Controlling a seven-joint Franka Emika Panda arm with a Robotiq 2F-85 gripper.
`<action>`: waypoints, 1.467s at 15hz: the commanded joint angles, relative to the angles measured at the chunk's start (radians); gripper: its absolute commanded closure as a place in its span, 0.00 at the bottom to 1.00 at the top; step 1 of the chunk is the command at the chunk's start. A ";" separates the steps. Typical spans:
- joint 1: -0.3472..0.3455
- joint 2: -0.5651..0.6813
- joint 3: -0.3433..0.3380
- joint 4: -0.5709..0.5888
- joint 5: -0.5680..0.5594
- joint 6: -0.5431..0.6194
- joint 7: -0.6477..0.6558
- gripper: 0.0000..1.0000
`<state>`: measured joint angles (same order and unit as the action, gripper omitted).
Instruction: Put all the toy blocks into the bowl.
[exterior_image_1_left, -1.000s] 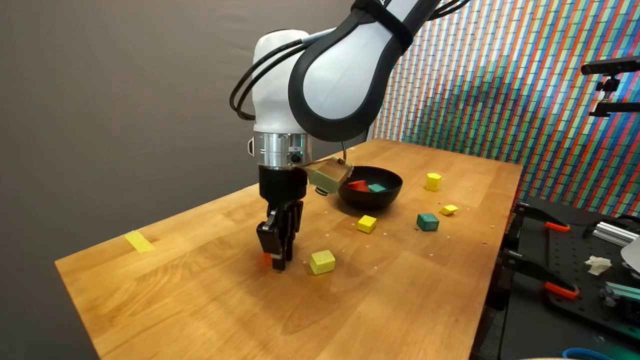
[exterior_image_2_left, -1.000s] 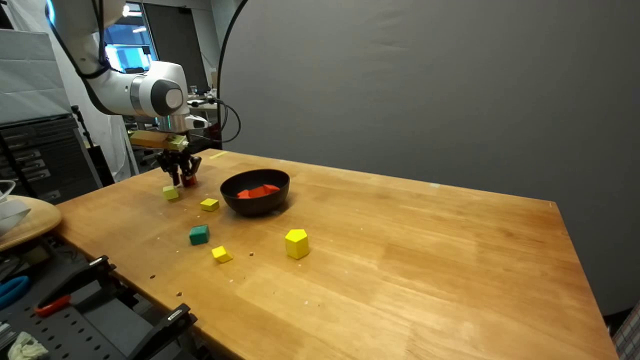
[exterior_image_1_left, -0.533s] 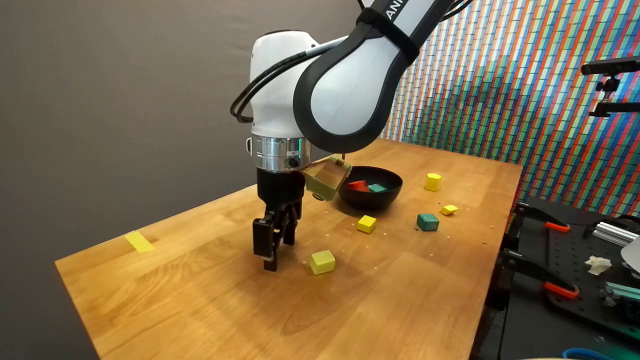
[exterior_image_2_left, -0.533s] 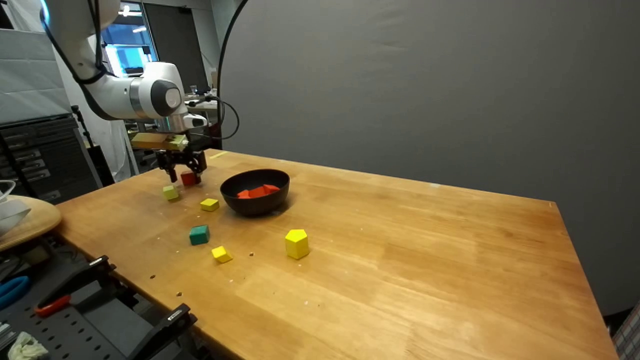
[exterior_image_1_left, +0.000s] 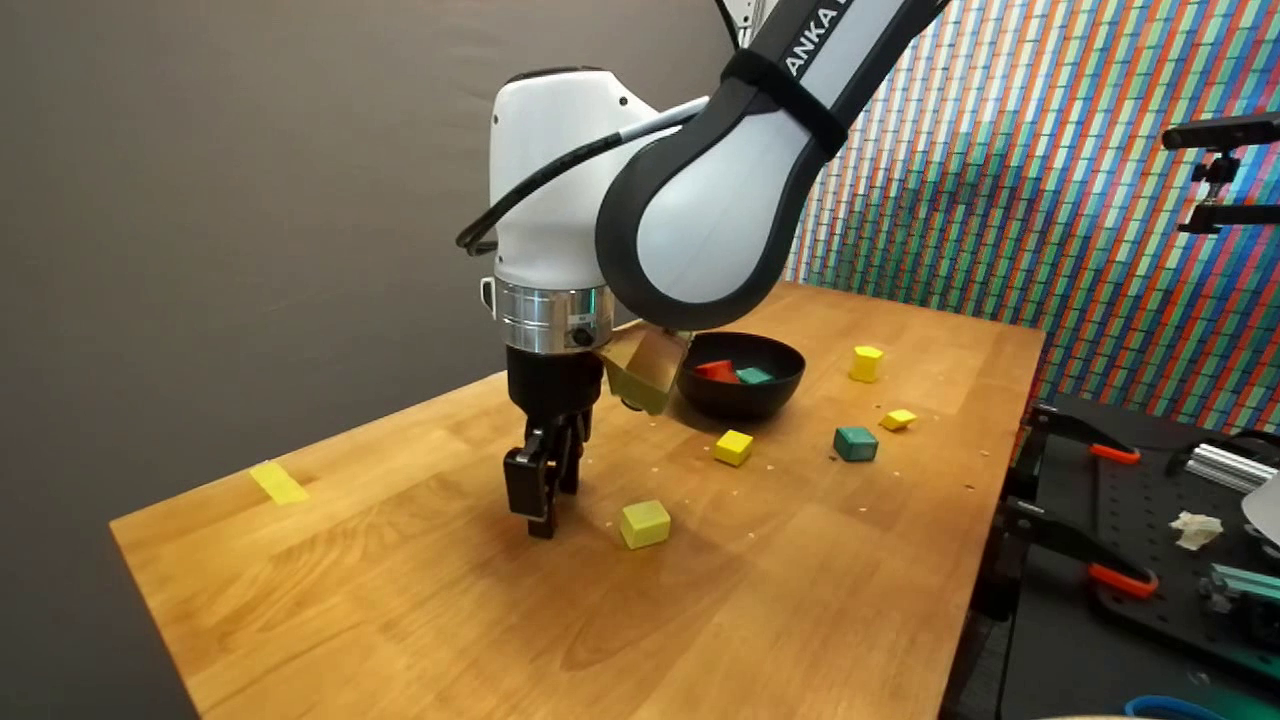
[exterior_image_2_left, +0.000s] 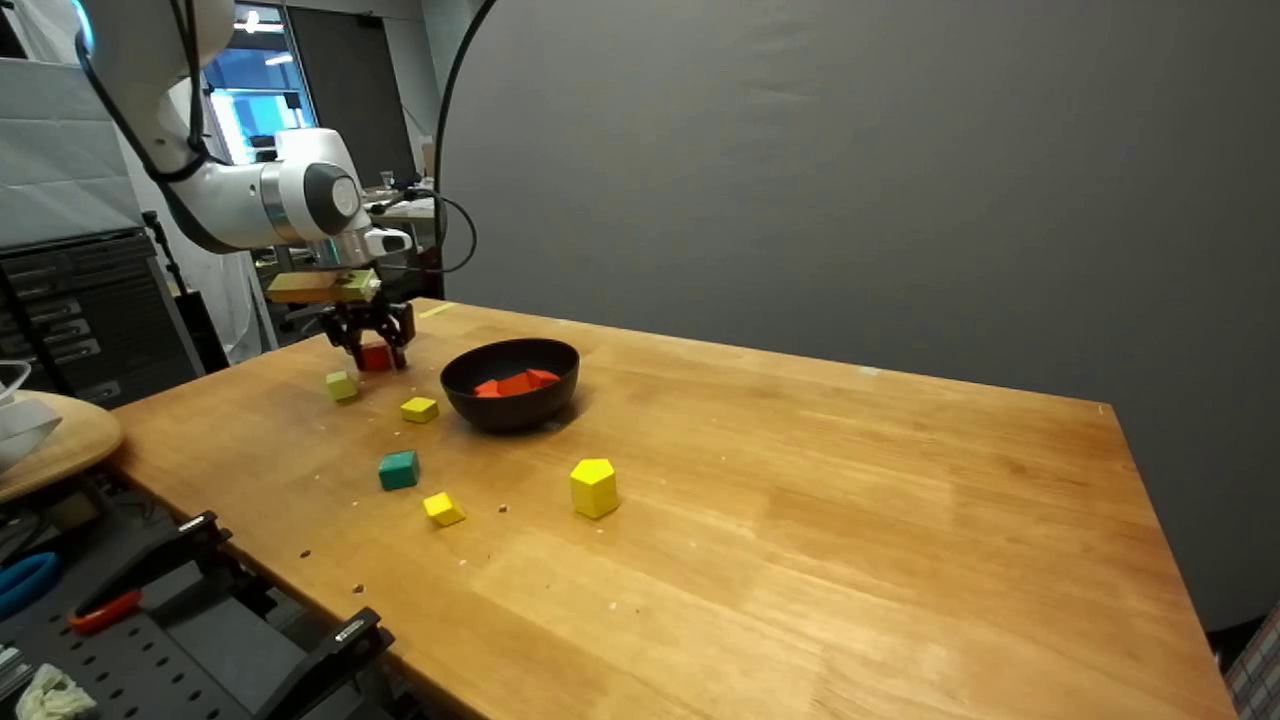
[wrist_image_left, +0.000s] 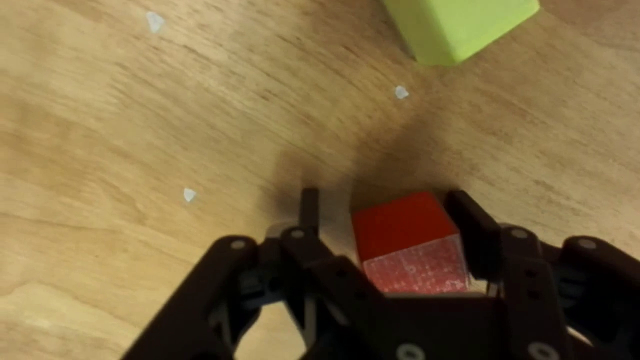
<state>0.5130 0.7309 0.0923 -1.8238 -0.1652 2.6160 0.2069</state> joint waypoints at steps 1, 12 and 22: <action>0.033 0.007 -0.036 0.029 -0.057 0.031 0.036 0.66; -0.055 -0.397 -0.138 -0.257 -0.051 -0.048 0.292 0.83; -0.394 -0.540 -0.172 -0.450 0.080 -0.124 0.280 0.83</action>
<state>0.1747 0.2186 -0.0978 -2.2429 -0.1594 2.5278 0.5211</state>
